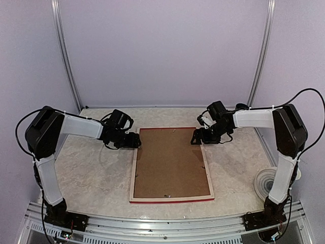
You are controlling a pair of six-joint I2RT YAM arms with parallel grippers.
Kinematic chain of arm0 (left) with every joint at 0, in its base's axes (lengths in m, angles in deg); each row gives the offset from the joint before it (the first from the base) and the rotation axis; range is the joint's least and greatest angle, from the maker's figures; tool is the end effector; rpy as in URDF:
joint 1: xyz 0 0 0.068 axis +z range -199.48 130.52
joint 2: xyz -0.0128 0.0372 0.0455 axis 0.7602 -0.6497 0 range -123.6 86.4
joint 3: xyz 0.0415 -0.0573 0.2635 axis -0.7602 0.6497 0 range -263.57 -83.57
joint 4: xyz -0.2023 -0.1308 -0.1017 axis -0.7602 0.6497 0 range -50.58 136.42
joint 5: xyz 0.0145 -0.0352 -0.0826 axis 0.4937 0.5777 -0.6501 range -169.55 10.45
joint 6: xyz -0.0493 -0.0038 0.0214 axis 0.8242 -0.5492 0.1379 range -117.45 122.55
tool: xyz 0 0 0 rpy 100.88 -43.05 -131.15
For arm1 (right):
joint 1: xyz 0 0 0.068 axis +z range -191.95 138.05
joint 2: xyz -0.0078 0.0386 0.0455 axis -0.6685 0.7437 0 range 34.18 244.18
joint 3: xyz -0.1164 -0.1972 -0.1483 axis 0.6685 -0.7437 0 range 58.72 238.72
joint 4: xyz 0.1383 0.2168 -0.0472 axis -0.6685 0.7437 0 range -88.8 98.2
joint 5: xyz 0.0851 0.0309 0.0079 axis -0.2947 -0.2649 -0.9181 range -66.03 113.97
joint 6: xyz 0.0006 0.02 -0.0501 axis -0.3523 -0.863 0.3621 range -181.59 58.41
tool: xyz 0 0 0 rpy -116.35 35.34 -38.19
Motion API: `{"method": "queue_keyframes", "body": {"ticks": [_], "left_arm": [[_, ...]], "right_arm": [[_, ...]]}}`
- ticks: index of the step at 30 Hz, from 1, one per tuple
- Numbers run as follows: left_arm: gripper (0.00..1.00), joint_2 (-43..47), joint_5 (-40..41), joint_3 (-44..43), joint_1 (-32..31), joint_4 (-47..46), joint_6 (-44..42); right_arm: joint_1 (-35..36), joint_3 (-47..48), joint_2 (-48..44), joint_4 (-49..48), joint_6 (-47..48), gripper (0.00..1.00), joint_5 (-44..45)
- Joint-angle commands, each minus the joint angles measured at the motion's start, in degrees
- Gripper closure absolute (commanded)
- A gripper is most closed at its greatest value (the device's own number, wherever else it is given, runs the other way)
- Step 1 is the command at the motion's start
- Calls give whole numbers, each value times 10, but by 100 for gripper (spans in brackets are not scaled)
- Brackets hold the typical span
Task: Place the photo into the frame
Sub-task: Press the fastener onto the backboard.
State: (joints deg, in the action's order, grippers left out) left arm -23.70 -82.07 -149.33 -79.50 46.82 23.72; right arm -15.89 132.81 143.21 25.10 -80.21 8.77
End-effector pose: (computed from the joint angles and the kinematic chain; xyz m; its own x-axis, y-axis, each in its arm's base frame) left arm 0.3419 -0.1993 0.1470 -0.8230 0.0588 -0.5650 0.2426 0.9358 -0.2560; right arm 0.3528 0.1829 0.1792 -0.9028 -0.0986 -0.4187 -0.2719 0.8851 0.3778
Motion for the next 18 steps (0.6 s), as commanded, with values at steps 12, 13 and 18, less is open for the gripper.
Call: {"method": "queue_keyframes", "body": {"ticks": [12, 13, 18], "left_arm": [[30, -49, 64, -54, -18, 55, -37], [30, -51, 66, -56, -18, 57, -37], [32, -53, 81, -60, -21, 69, -37]], "right_arm": [[-3, -7, 14, 0, 7, 18, -4], [-3, -7, 14, 0, 7, 18, -5], [-3, -9, 13, 0, 8, 19, -4]]}}
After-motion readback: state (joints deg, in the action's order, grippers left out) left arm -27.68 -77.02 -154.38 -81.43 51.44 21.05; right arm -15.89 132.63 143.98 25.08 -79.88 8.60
